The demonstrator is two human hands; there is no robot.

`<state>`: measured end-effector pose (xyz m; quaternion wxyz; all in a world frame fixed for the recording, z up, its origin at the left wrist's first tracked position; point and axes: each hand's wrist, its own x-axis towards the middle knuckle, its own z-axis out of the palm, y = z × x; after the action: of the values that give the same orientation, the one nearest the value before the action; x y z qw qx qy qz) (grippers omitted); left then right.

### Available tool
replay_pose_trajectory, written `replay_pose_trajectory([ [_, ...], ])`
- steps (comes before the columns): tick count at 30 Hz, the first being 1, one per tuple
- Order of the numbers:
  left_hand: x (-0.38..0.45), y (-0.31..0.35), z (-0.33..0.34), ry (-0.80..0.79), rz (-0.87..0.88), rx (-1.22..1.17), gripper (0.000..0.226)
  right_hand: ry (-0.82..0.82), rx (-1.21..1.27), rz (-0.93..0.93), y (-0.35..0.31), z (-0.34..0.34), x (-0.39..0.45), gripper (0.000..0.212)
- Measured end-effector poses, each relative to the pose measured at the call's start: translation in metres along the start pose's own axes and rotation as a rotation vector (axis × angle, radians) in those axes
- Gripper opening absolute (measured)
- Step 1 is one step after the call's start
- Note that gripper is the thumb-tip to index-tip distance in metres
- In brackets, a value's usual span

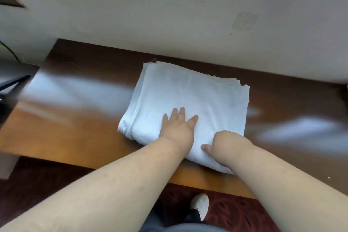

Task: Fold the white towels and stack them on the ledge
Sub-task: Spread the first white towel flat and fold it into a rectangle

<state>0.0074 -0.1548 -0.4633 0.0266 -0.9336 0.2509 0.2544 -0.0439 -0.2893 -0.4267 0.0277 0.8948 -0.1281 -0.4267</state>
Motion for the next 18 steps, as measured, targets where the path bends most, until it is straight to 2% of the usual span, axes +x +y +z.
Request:
replay_pose_trajectory([
  [3,-0.029,-0.033,0.019,0.190,-0.004,-0.120,0.052,0.042,-0.050,-0.030,-0.014,-0.020,0.001,0.046],
  [6,-0.060,-0.068,0.034,0.326,-0.047,-0.239,0.048,0.250,0.018,-0.277,-0.050,-0.030,0.002,0.038],
  [8,-0.078,-0.088,0.045,0.475,-0.152,-0.328,0.044,0.368,0.128,-0.448,-0.081,-0.039,0.003,0.036],
  [10,-0.094,-0.107,0.056,0.584,-0.331,-0.437,0.040,0.442,0.166,-0.594,-0.112,-0.050,0.009,0.035],
  [12,-0.104,-0.123,0.064,0.572,-0.476,-0.680,0.035,0.474,0.124,-0.684,-0.139,-0.060,0.019,0.036],
  [14,-0.107,-0.135,0.071,0.520,-0.545,-0.912,0.030,0.456,0.011,-0.720,-0.161,-0.067,0.029,0.038],
  [18,-0.103,-0.141,0.076,0.495,-0.502,-1.000,0.033,0.412,-0.227,-0.712,-0.184,-0.077,0.044,0.029],
])
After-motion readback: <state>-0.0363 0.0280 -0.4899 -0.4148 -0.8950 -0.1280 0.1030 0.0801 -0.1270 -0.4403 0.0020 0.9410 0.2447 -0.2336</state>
